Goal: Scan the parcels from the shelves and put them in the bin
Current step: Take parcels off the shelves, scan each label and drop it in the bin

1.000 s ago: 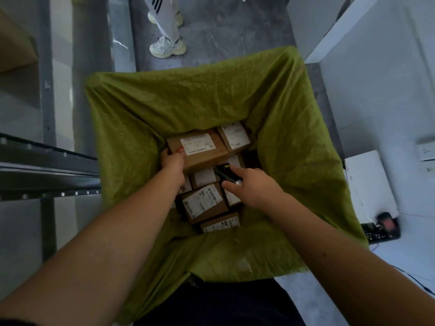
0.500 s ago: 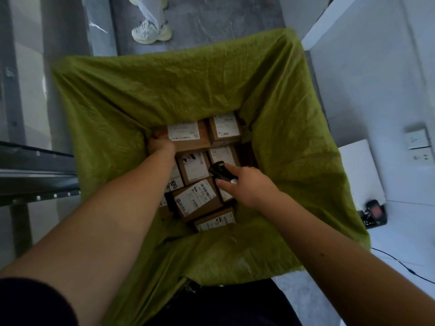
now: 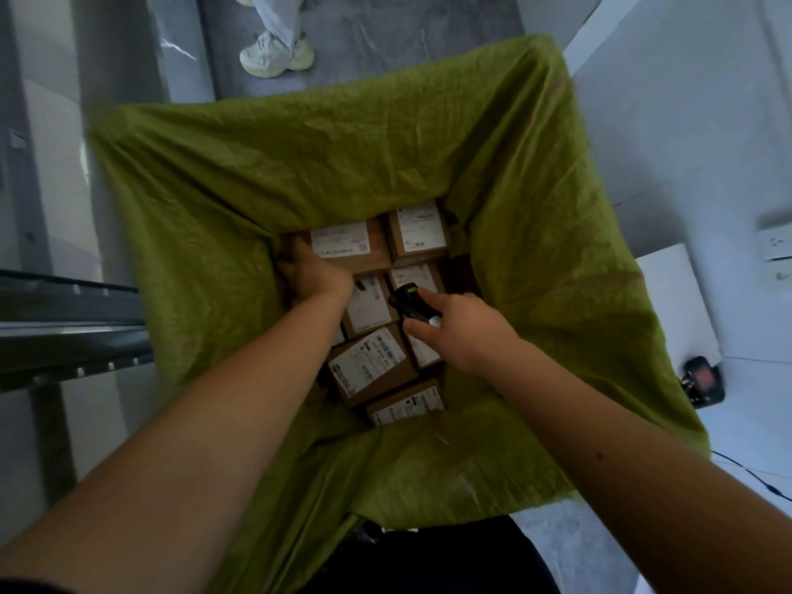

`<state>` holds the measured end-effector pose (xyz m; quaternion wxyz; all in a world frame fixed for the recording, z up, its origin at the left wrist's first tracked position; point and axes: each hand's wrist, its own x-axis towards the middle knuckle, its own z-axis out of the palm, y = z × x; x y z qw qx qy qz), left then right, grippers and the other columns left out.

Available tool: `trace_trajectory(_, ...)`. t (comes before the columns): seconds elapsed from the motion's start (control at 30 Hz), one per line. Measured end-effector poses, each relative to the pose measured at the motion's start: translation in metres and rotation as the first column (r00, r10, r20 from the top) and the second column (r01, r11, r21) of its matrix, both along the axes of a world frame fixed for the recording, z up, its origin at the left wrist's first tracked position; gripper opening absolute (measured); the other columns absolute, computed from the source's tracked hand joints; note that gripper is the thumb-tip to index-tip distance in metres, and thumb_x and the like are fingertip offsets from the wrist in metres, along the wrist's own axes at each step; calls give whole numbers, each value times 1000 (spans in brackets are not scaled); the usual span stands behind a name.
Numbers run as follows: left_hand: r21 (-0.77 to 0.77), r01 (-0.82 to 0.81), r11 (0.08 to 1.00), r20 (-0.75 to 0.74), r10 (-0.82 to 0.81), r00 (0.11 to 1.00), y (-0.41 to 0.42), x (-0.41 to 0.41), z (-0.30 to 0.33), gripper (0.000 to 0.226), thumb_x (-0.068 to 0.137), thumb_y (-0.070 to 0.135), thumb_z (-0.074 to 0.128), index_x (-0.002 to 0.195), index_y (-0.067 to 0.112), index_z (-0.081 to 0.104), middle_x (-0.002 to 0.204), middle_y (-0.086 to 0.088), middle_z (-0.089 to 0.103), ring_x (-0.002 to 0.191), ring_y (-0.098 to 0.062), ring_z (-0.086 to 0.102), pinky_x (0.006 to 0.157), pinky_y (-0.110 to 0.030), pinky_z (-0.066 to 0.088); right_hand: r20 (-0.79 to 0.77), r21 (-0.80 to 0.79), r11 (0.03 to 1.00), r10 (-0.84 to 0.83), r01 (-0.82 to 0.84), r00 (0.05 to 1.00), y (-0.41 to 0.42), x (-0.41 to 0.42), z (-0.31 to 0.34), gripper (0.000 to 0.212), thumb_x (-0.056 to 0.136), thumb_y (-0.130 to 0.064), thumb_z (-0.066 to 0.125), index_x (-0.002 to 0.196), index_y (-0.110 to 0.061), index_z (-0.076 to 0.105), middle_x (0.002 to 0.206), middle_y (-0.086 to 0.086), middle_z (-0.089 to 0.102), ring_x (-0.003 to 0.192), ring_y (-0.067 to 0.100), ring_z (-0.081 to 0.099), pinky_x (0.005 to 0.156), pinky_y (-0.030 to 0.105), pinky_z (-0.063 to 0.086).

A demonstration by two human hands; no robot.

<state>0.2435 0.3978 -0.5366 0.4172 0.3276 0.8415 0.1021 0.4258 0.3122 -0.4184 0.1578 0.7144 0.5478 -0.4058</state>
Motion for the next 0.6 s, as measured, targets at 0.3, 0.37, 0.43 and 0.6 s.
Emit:
trace_trajectory(0.3, -225, 818, 530, -316, -834, 453, 17, -11, -12, 117, 81, 54, 80, 165, 33, 2, 169, -10, 15, 155, -35, 13, 123, -59, 14, -3, 9, 1000, -7, 7, 1000, 2, 0, -3, 77, 95, -74, 47, 161, -41, 26, 139, 15, 50, 103, 28, 62, 88, 43, 57)
trace_trajectory(0.37, -258, 822, 507, -311, -849, 426, 30, -20, -13, 109, 84, 63, 74, 165, 29, 10, 165, -14, 24, 152, -36, 22, 123, -57, 17, -3, 4, 1000, -14, 14, 1000, 1, 1, -4, 77, 95, -74, 47, 161, -42, 26, 138, 15, 51, 102, 28, 62, 88, 44, 57)
trace_trajectory(0.43, -246, 811, 531, -312, -835, 453, 35, -22, -13, 97, 87, 66, 69, 162, 27, 22, 162, -15, 31, 151, -36, 26, 122, -56, 17, -10, -2, 1000, -27, 27, 1000, 0, 2, -5, 77, 95, -74, 48, 161, -42, 26, 139, 15, 50, 104, 29, 62, 89, 44, 57)
trace_trajectory(0.6, -211, 819, 533, -296, -834, 466, 31, -24, -17, 94, 91, 62, 67, 164, 28, 17, 165, -16, 25, 153, -38, 21, 124, -60, 10, -27, 1, 999, -35, 35, 999, -8, 1, -10, 75, 95, -72, 50, 160, -43, 27, 138, 14, 50, 107, 28, 62, 92, 46, 57)
